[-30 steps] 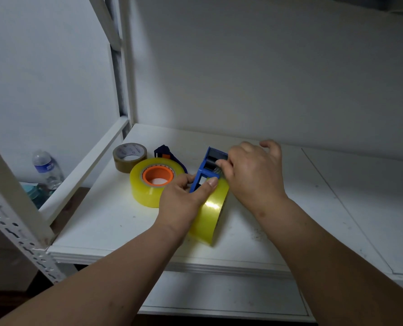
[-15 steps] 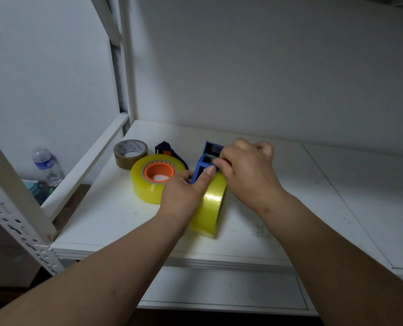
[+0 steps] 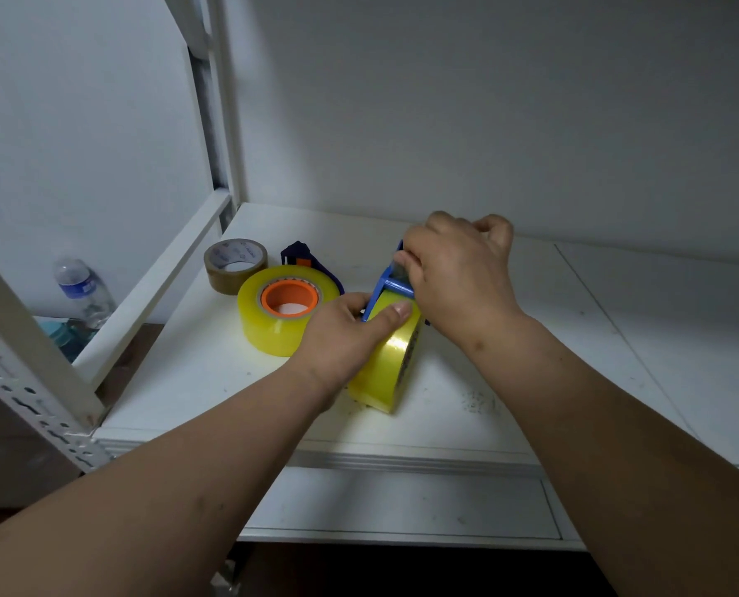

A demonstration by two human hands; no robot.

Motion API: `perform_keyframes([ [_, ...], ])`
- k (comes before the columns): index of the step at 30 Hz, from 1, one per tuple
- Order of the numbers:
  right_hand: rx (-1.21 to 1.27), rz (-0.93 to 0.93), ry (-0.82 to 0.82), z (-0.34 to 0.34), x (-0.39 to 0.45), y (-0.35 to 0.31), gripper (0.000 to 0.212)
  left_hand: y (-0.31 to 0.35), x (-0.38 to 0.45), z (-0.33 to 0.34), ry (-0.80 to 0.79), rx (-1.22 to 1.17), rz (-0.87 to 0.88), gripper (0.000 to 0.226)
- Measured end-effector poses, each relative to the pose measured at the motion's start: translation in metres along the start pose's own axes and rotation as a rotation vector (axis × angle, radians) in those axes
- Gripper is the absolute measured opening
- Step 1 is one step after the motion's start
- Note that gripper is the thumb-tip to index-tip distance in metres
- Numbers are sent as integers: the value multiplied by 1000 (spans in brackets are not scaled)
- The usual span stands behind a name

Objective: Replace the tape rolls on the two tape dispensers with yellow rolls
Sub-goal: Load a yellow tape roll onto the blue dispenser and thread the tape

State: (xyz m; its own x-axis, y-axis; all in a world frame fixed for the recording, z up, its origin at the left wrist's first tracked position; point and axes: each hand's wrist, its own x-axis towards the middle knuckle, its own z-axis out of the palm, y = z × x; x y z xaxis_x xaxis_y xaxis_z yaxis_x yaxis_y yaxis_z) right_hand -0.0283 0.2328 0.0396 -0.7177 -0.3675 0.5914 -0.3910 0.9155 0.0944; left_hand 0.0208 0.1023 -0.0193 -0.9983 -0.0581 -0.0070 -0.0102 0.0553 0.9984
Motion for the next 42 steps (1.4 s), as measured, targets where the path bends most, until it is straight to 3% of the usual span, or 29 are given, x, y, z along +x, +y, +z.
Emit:
perform_keyframes([
  [3, 34, 32, 42, -2, 2, 2, 13, 0, 0, 1, -14, -47, -15, 35],
  [7, 76, 30, 92, -7, 8, 2, 17, -4, 4, 1, 33, -14, -5, 36],
  [15, 175, 53, 37, -11, 8, 9, 26, -9, 8, 11, 133, 64, 14, 35],
  [19, 241, 59, -56, -14, 3, 13, 33, -6, 6, 14, 60, -6, -44, 42],
  [23, 262, 46, -150, -14, -1, 15, 14, 0, 2, 13, -65, -97, -121, 14],
  [27, 272, 74, -91, -18, 2, 19, 18, -4, -3, 13, -77, -139, -80, 24],
  [42, 413, 66, 87, -40, 19, 20, 12, -3, 2, 19, 181, -32, -33, 44],
])
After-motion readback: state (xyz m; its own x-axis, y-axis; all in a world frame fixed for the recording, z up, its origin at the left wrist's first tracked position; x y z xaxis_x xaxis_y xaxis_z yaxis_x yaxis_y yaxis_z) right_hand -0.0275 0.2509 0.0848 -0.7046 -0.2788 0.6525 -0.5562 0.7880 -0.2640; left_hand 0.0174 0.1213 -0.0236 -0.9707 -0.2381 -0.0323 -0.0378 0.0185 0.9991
